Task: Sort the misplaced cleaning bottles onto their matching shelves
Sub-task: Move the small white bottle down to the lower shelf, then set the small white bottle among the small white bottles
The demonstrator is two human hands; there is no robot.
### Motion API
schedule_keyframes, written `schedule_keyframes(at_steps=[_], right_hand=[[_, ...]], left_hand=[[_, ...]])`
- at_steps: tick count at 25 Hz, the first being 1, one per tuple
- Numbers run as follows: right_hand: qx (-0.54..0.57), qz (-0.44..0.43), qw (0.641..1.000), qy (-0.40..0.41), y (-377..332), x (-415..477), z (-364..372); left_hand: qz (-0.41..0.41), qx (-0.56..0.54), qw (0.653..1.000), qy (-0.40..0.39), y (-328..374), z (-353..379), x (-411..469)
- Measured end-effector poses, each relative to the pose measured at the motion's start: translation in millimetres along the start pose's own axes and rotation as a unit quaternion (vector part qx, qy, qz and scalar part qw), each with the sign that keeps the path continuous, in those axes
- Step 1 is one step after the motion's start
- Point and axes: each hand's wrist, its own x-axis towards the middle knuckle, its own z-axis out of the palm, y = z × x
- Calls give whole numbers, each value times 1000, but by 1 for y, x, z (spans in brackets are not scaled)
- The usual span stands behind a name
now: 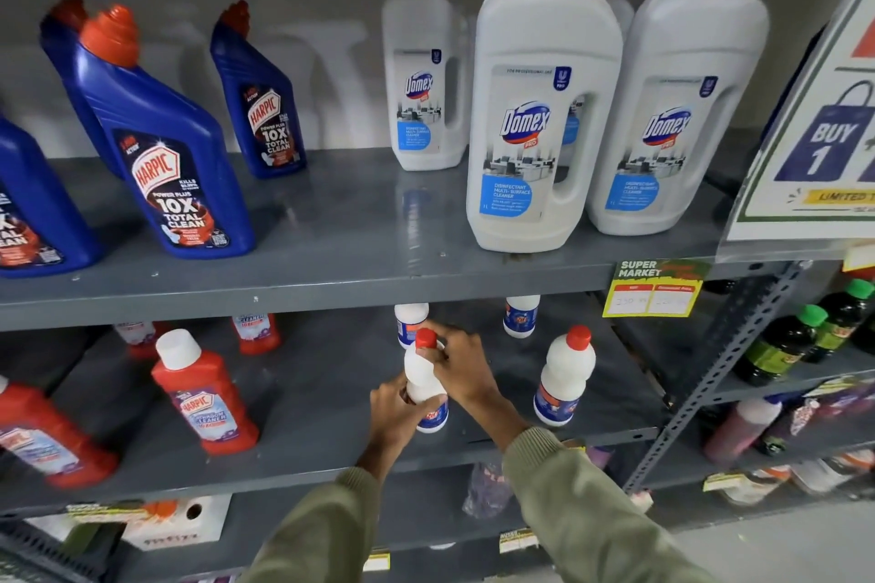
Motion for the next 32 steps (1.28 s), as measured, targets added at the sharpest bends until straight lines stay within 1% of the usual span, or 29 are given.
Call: schedule_keyframes(at_steps=[4,8,9,10,11,12,13,14,15,16,17,18,19,20,21,22,23,25,26,28,30,32], right_hand=[[-10,0,1000,-4,1,-6,4],[-2,-10,1000,-3,-6,-12,1],[-2,-8,1000,-3,-9,-16,-3],[-10,-7,1000,4,-13,-22,-11],[-22,-16,999,29,-19,-29,-20],[-30,-41,996,72,-25,-37,-30],[-28,-87,987,132,-34,-44,-45],[-13,-141,970,197,-47,-51,-60],[7,-192,945,264,-64,-54,-80],[41,-228,917,326,-83,-53,-100],[84,-245,890,376,-106,-48,-123],[128,-247,869,410,-128,-40,-146],[162,-240,853,433,-148,-31,-167],[177,-232,845,449,-162,-21,-186],[175,-217,848,452,-169,-12,-199],[163,-194,861,440,-171,-4,-208],[143,-168,882,416,-168,4,-214],[101,-114,928,340,-156,17,-214],[90,-83,942,311,-150,22,-212],[95,-32,949,300,-141,30,-208],[107,-8,943,314,-137,35,-204],[112,-9,943,312,-137,41,-200]], left_hand=[[2,15,1000,-1,-1,-3,-10],[-9,2,1000,-8,11,-10,-19],[-10,1,1000,9,19,-13,-26],[-6,-8,999,46,29,-17,-36],[17,-23,995,97,40,-22,-49],[73,-42,984,155,53,-29,-64],[167,-58,961,211,71,-37,-75],[269,-68,928,247,91,-46,-84],[366,-77,891,255,117,-56,-84],[437,-79,861,249,146,-67,-79],[474,-75,843,244,182,-77,-72],[481,-68,840,241,220,-85,-62],[465,-72,850,238,255,-91,-52],[435,-86,867,225,287,-93,-41],[399,-101,890,198,311,-93,-32],[367,-112,909,165,326,-90,-22],[343,-118,922,137,334,-86,-13],[303,-122,941,89,337,-79,4],[282,-134,948,65,334,-75,10],[246,-180,952,25,331,-71,15],[234,-194,952,25,329,-73,19],[225,-195,954,38,328,-80,22]])
